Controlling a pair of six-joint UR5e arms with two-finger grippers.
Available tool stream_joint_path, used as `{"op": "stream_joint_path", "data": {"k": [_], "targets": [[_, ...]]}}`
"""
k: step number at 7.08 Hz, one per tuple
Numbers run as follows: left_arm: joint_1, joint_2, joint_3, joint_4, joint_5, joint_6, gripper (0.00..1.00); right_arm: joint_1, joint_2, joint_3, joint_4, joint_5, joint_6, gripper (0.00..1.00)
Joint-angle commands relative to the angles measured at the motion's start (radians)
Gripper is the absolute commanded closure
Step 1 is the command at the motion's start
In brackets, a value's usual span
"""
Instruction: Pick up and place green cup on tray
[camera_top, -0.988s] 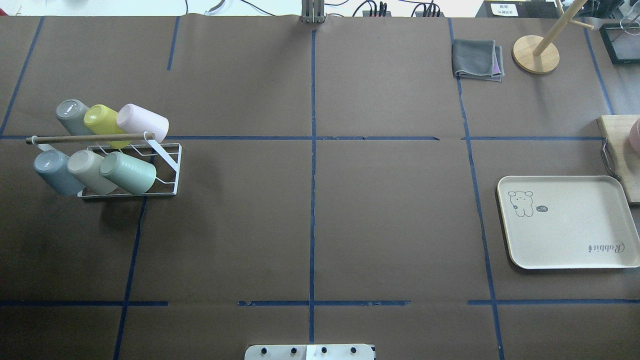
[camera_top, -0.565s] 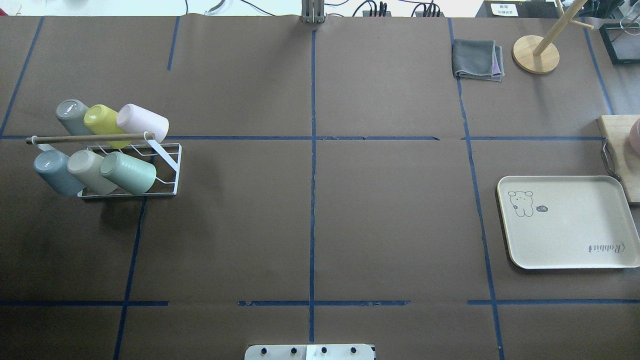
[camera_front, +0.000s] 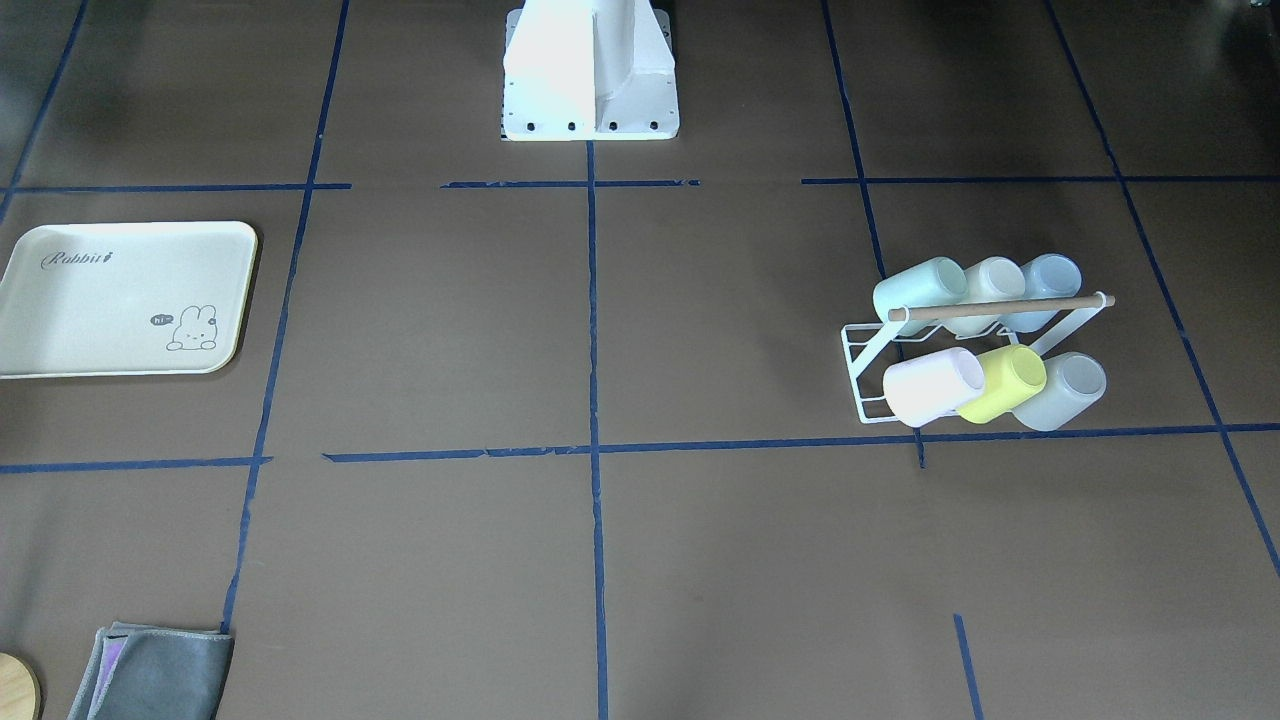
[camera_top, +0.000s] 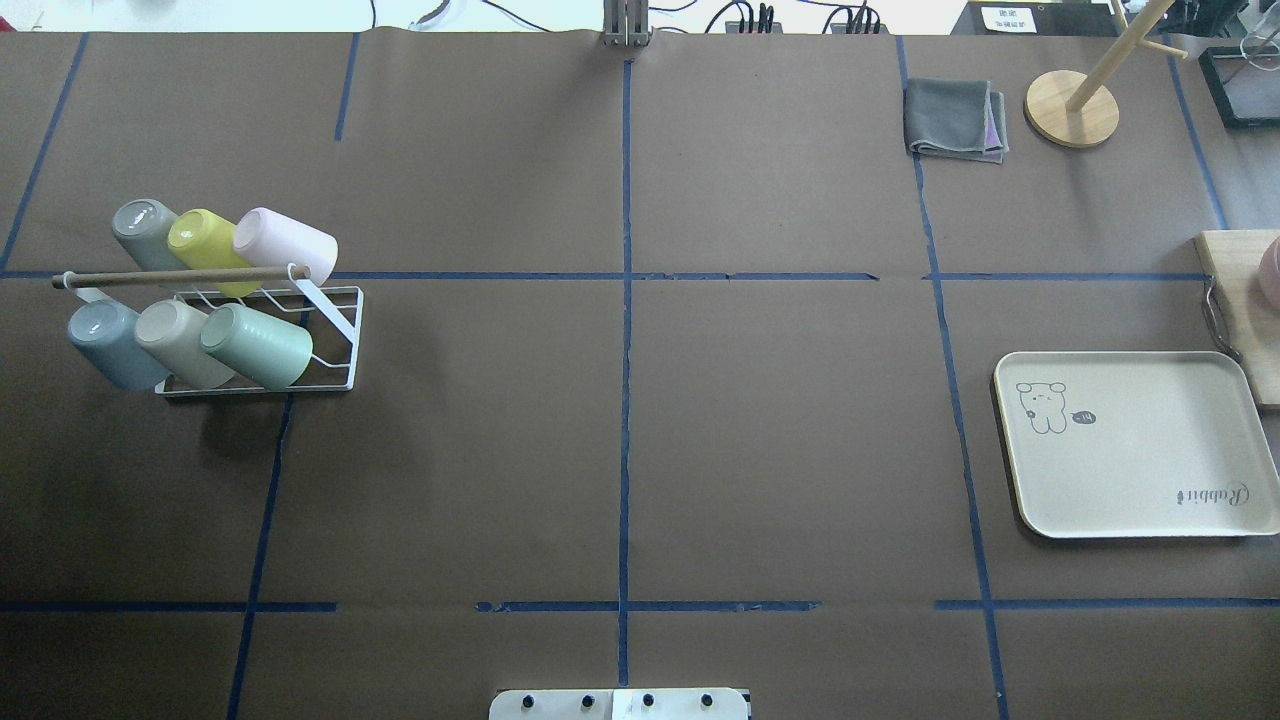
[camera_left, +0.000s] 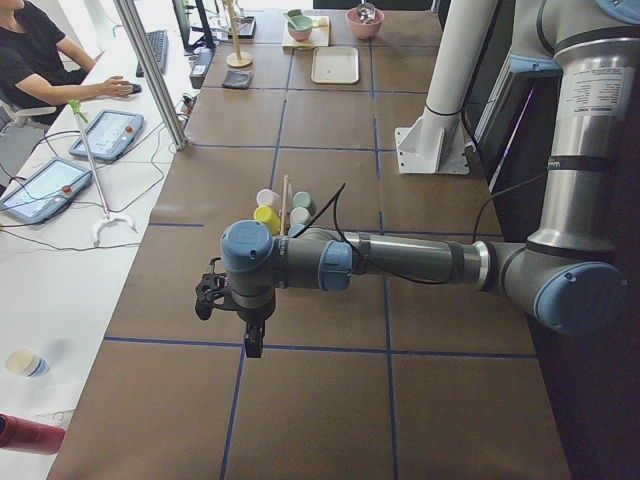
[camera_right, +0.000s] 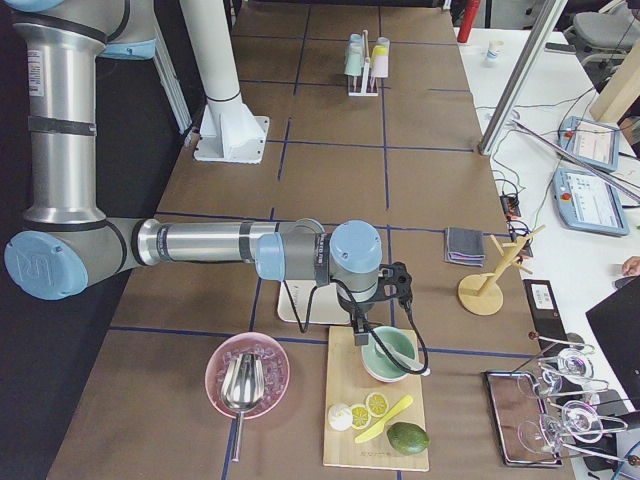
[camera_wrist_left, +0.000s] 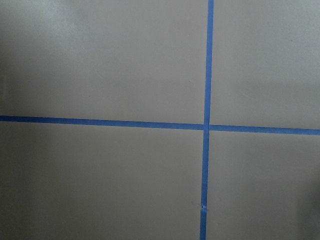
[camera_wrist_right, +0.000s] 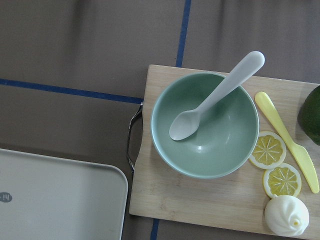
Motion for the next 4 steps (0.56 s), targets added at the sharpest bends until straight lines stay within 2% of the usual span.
{"op": "stream_joint_path", "data": {"k": [1,2,4], "targets": [[0.0,0.0,-0.002,0.0,0.0,0.0,0.0,-0.044,-0.001,0.017,0.033,0.044,0.067,0.0],[0.0,0.0,-0.002,-0.002,0.0,0.0,0.0,-0.067,-0.004,0.026,0.047,0.044,0.128,0.0],[0.0,0.0,-0.005,-0.002,0.0,0.0,0.0,-0.149,-0.027,0.029,0.2,0.041,0.281,0.0]]}}
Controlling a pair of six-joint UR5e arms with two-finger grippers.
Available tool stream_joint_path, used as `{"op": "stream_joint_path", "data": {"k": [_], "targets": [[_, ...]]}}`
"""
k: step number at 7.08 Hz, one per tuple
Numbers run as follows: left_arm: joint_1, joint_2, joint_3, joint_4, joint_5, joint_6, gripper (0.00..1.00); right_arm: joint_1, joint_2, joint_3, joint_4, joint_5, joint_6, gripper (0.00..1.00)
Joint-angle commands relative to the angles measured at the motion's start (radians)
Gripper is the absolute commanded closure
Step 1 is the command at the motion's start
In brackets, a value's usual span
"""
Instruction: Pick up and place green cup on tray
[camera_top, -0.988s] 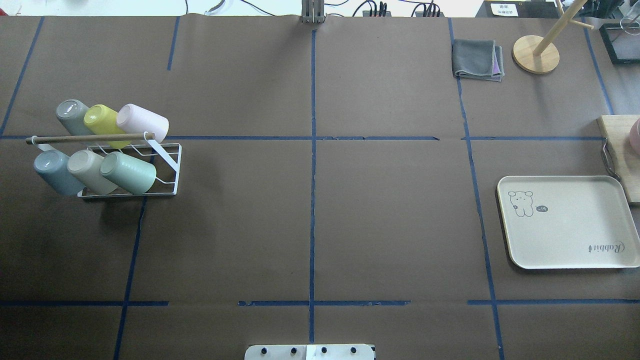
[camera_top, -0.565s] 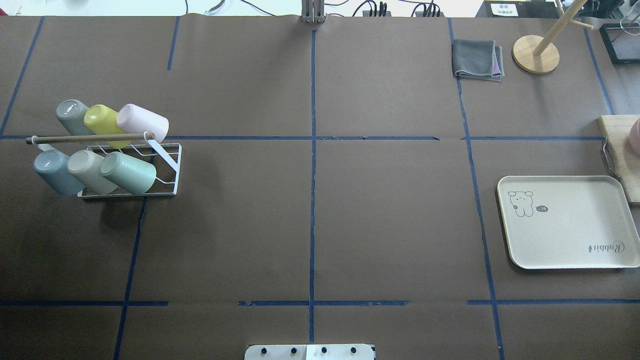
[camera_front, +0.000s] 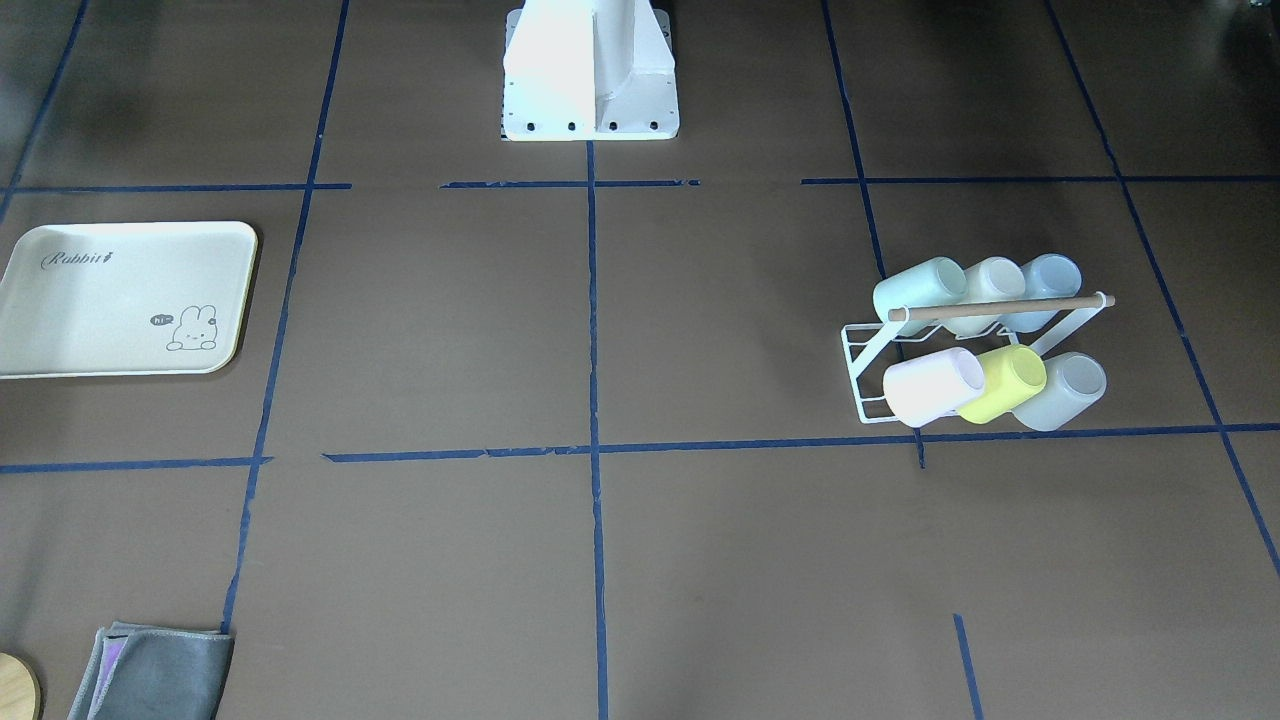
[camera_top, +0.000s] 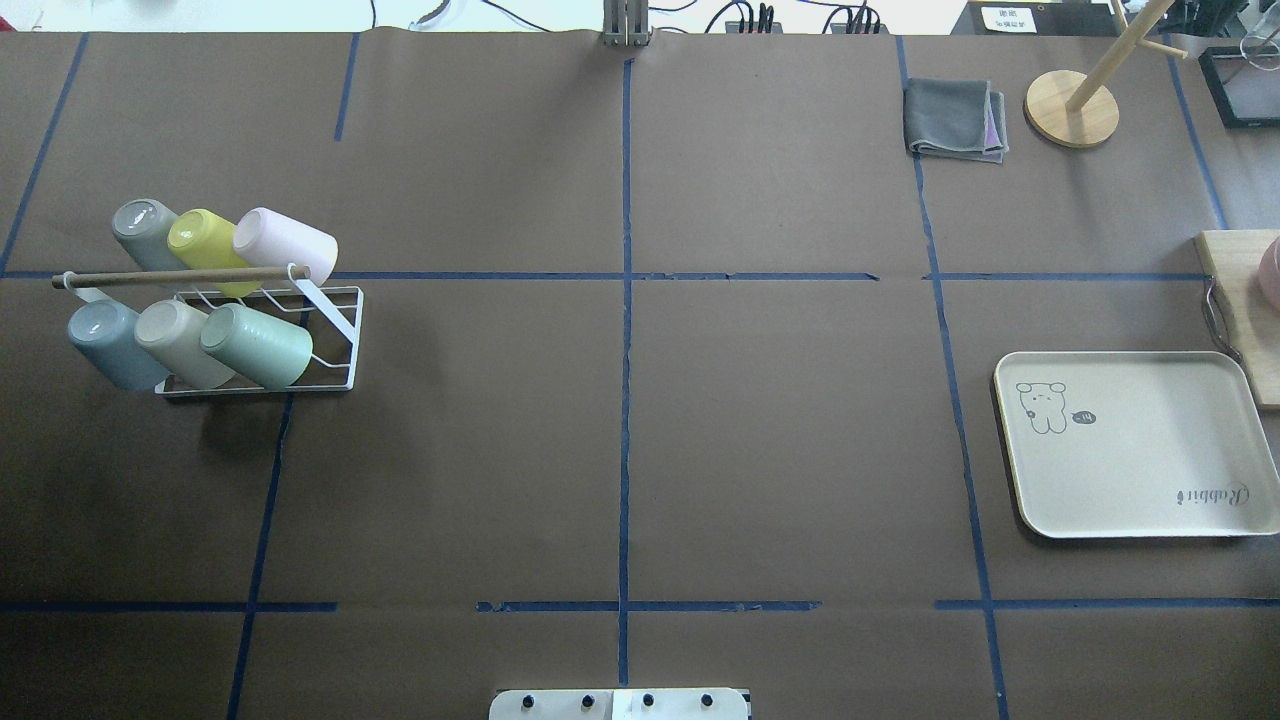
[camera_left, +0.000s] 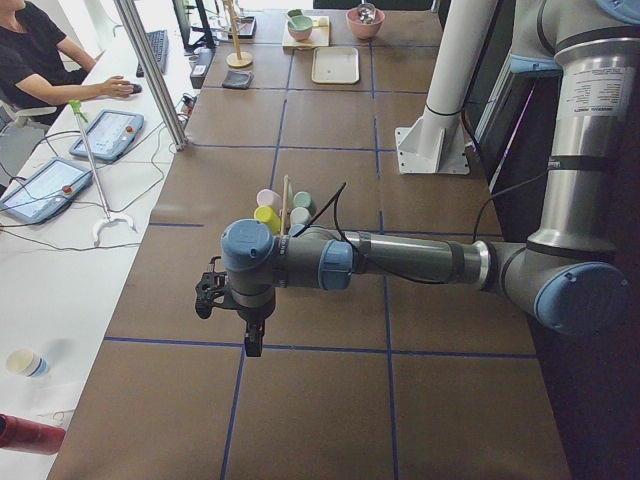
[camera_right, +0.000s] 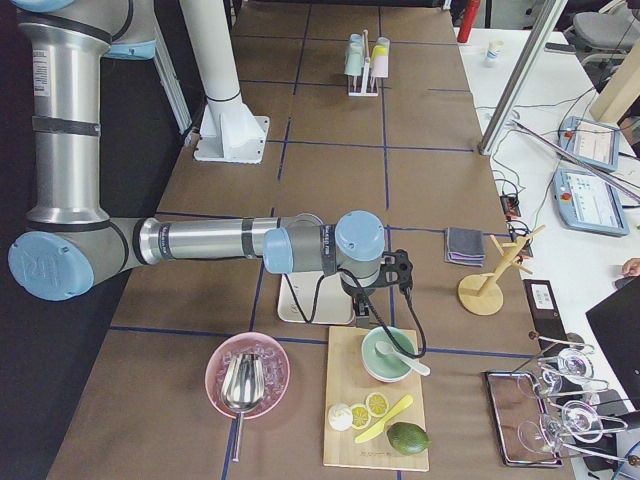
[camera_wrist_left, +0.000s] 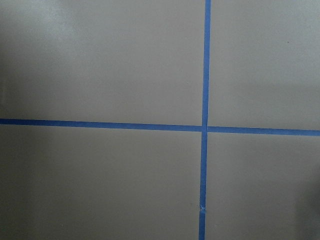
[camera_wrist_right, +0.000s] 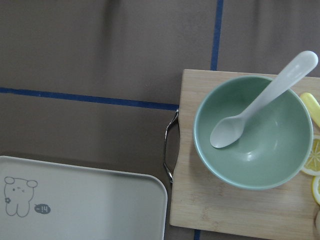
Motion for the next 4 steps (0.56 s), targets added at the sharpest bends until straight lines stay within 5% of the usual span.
{"op": "stream_joint_path", "data": {"k": [1,3,4], "targets": [[0.0,0.0,-0.004,0.0,0.0,0.0,0.0,-0.069,-0.072,0.002,0.165,0.002,0.232,0.0],[0.002,0.0,-0.004,0.0,0.0,0.0,0.0,-0.144,-0.147,-0.032,0.417,-0.013,0.388,0.0],[0.002,0.0,-0.004,0.0,0.0,0.0,0.0,-0.18,-0.166,-0.036,0.451,-0.018,0.486,0.0]]}}
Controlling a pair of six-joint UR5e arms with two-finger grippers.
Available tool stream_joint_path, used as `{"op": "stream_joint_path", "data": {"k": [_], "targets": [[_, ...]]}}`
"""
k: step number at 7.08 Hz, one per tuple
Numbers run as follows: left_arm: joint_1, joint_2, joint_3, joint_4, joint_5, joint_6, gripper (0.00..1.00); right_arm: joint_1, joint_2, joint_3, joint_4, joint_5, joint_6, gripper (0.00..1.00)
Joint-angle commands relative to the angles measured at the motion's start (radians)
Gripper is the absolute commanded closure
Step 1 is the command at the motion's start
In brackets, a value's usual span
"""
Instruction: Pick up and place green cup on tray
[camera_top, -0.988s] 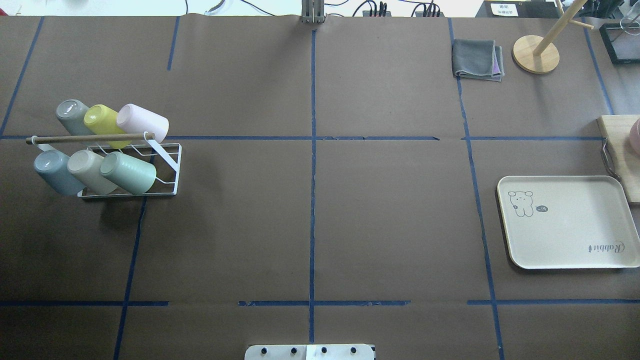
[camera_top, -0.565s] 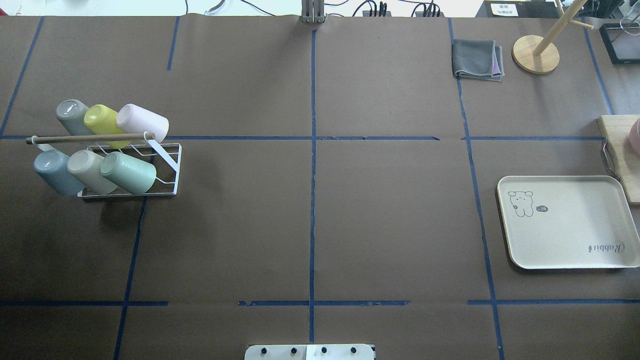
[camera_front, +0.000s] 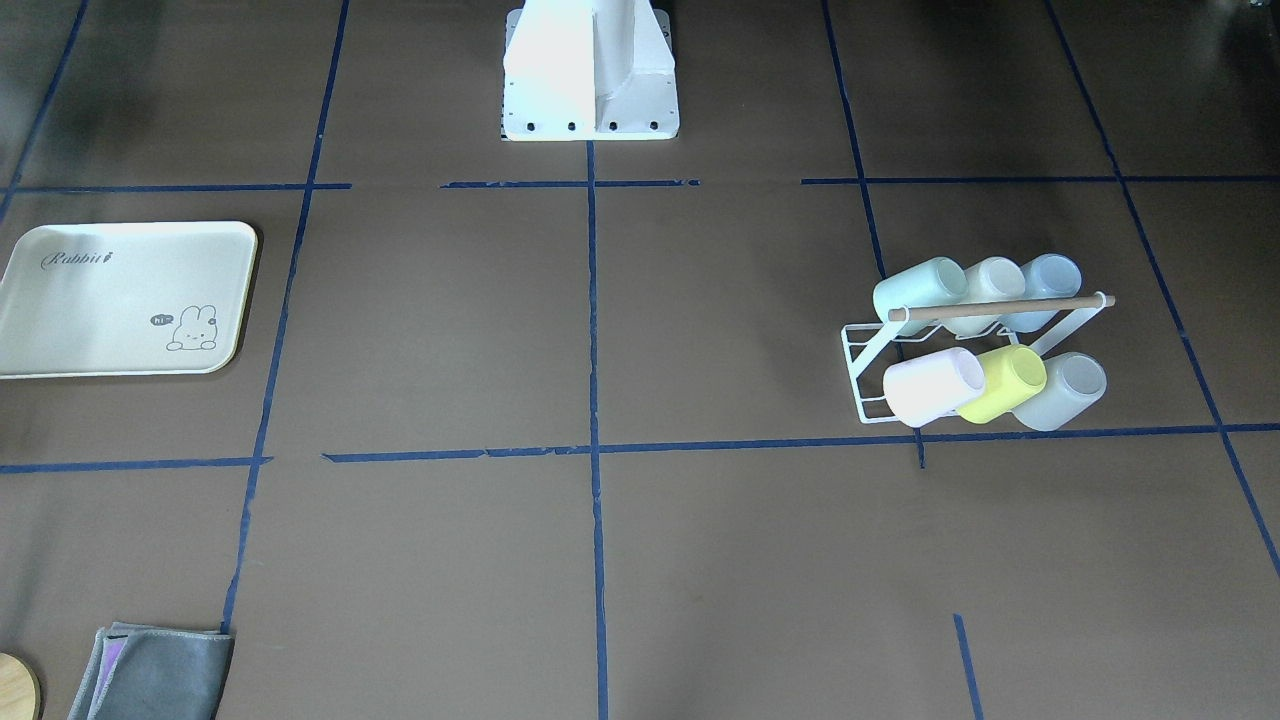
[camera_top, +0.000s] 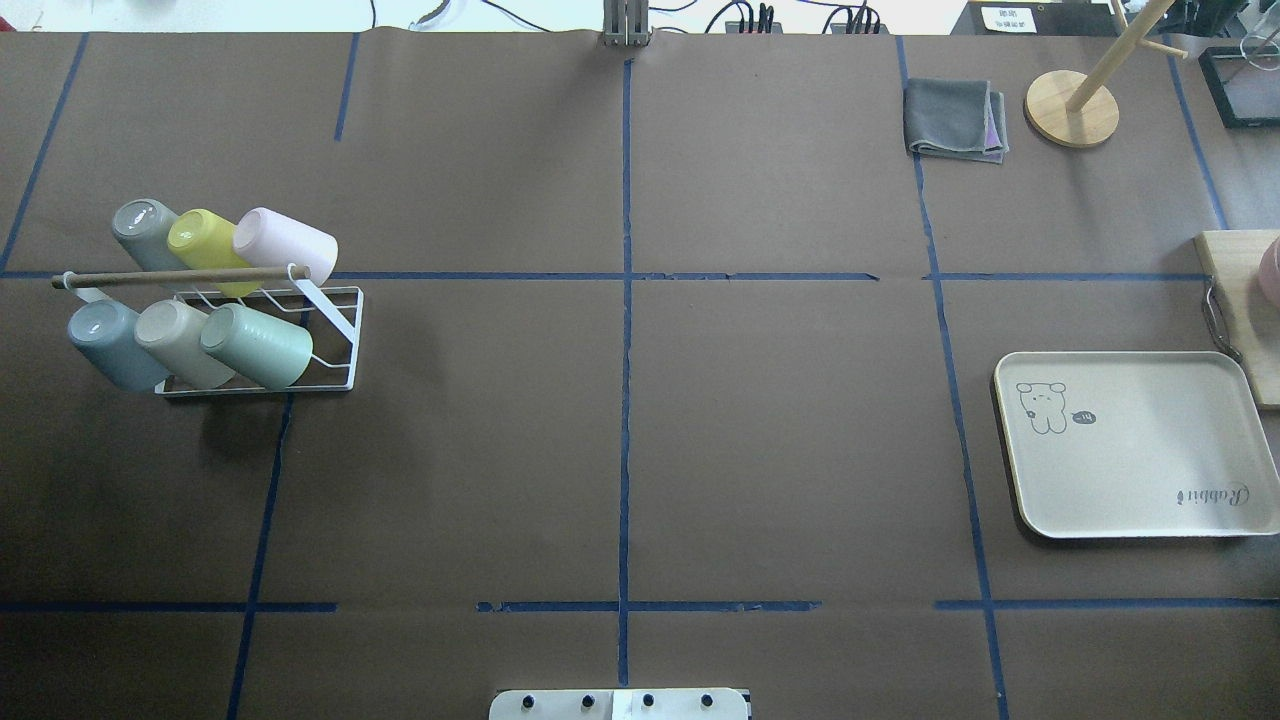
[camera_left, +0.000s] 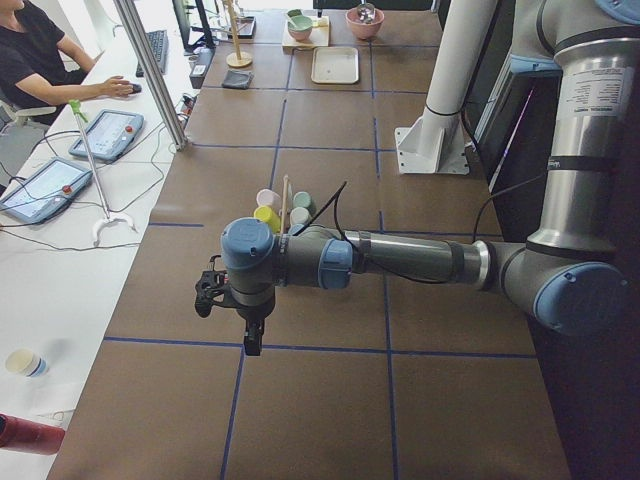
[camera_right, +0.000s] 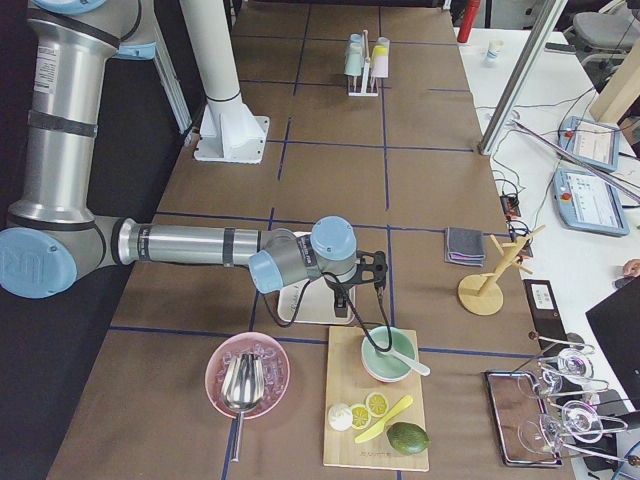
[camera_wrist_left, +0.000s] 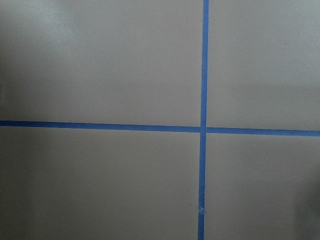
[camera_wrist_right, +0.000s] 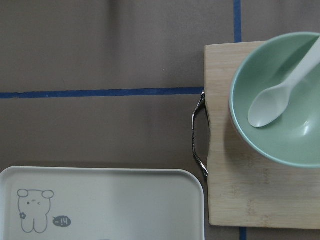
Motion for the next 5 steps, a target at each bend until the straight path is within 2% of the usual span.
{"op": "stream_joint_path", "data": {"k": [1,3,5], "targets": [[0.0,0.0,0.001,0.0,0.0,0.0,0.0,-0.084,-0.039,-0.013,0.112,-0.038,0.164,0.0],[0.0,0.002,0.0,0.0,0.0,0.0,0.0,-0.144,-0.056,-0.042,0.156,-0.083,0.19,0.0],[0.0,0.002,-0.003,0.0,0.0,0.0,0.0,-0.235,-0.071,-0.078,0.285,-0.114,0.326,0.0]]}}
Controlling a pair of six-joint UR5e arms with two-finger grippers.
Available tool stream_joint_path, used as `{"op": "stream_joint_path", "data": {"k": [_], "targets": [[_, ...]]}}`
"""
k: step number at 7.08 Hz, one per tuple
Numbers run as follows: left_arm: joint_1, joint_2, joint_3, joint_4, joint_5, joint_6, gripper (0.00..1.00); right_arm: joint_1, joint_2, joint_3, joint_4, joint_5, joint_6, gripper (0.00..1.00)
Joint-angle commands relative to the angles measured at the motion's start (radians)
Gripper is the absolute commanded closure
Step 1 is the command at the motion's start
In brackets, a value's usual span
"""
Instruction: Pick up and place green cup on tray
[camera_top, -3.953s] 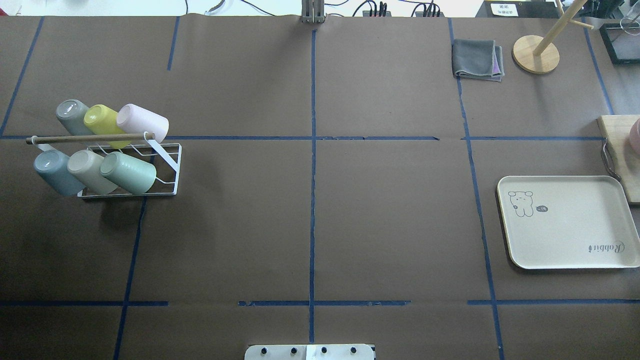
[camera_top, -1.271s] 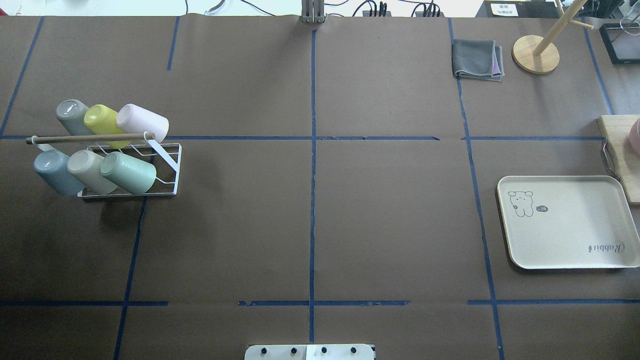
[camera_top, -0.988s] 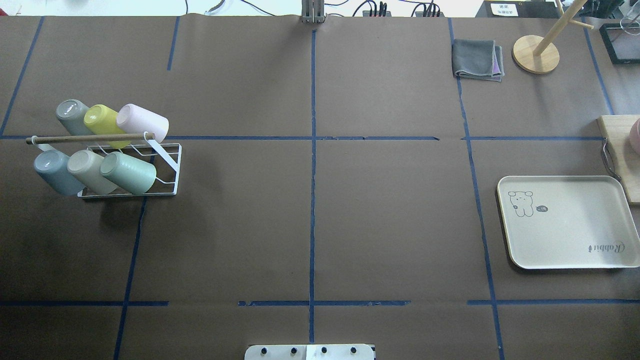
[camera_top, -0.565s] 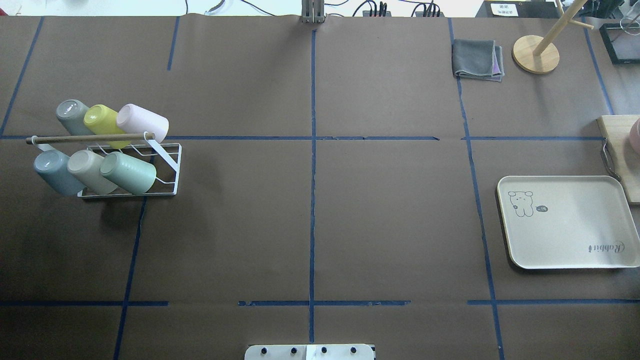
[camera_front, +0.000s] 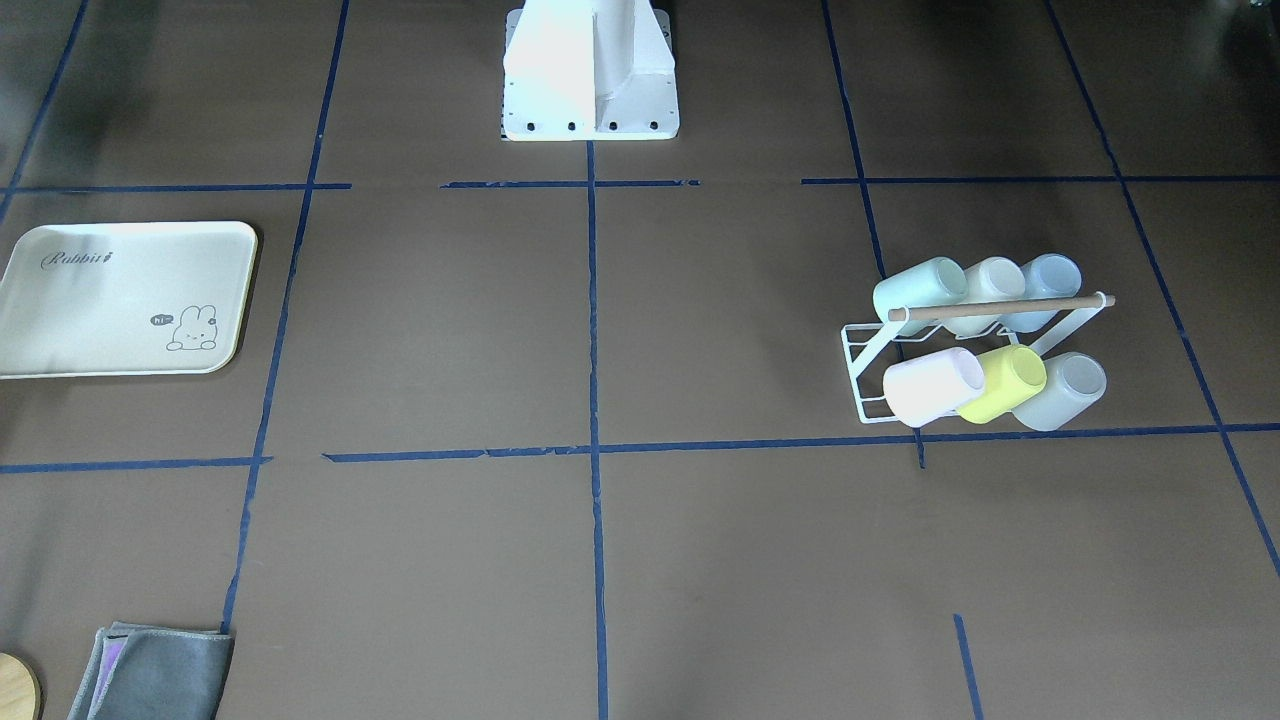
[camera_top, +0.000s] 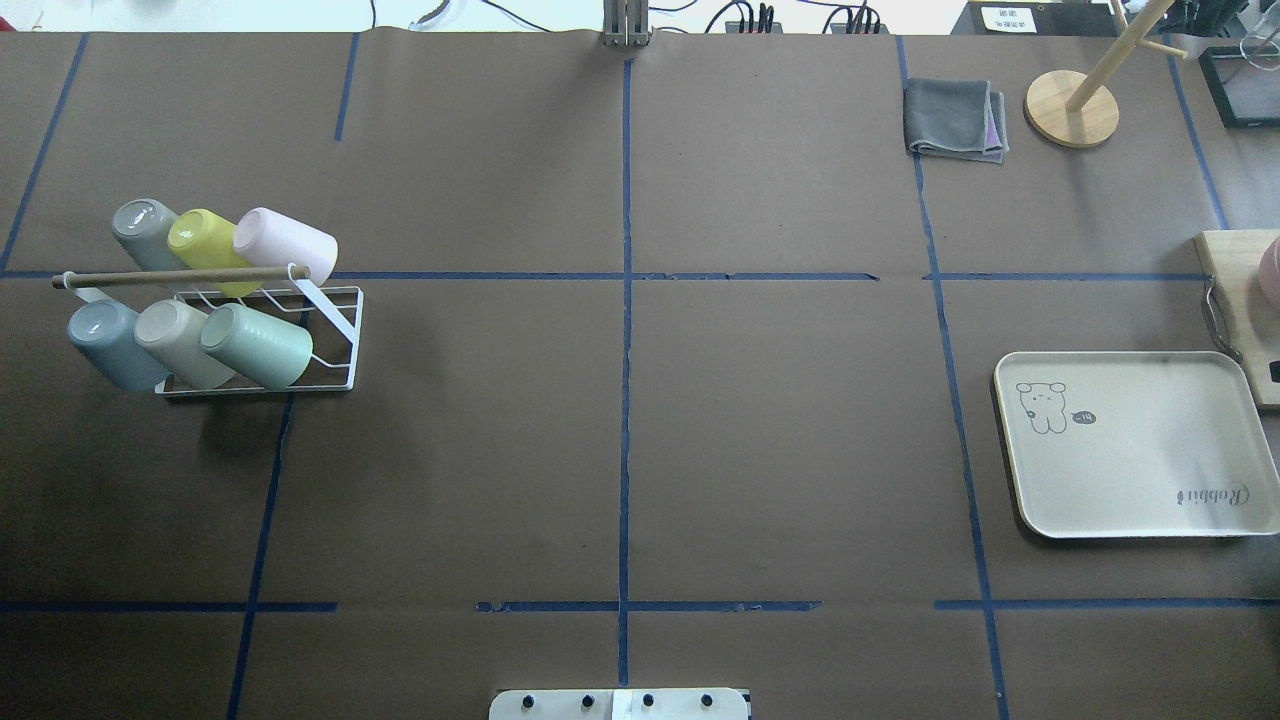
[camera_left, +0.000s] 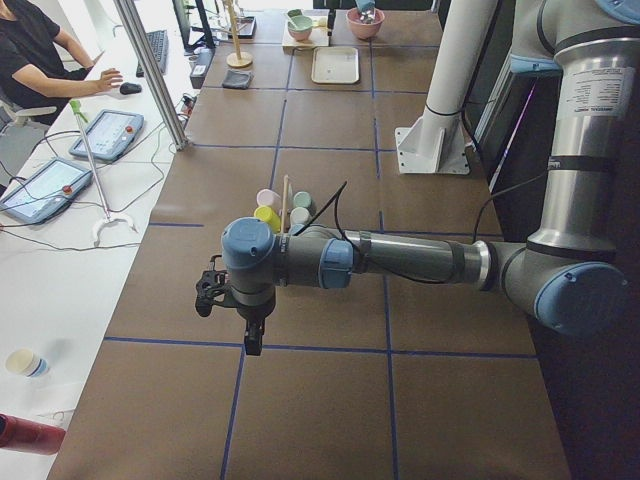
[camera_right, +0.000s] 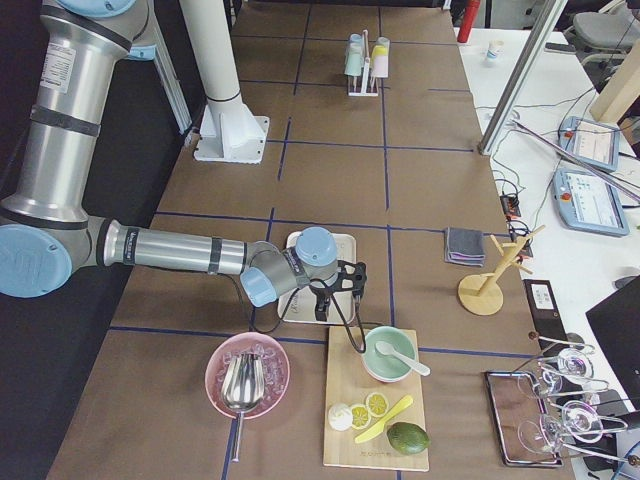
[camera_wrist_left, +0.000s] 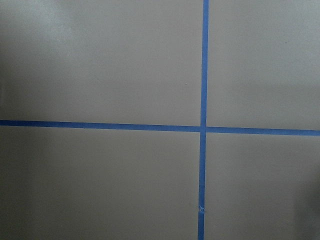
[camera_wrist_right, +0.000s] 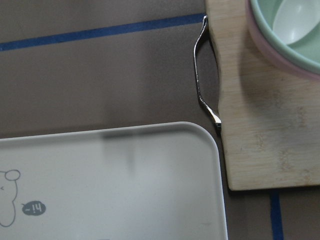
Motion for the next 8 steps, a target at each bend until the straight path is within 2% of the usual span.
{"op": "stream_joint_path", "data": {"k": [1,2,5,8], "targets": [[0.0,0.0,-0.003,-0.002,0.0,0.0,0.0,-0.09,-0.011,-0.095,0.171,-0.051,0.103,0.0],[0.0,0.0,-0.003,-0.002,0.0,0.0,0.0,-0.127,-0.011,-0.143,0.248,-0.084,0.132,0.0],[0.0,0.0,-0.003,-0.002,0.0,0.0,0.0,-0.179,-0.006,-0.171,0.255,-0.112,0.143,0.02],[0.002,0.0,-0.001,-0.002,0.0,0.0,0.0,-0.178,-0.005,-0.192,0.263,-0.105,0.141,0.18]]}}
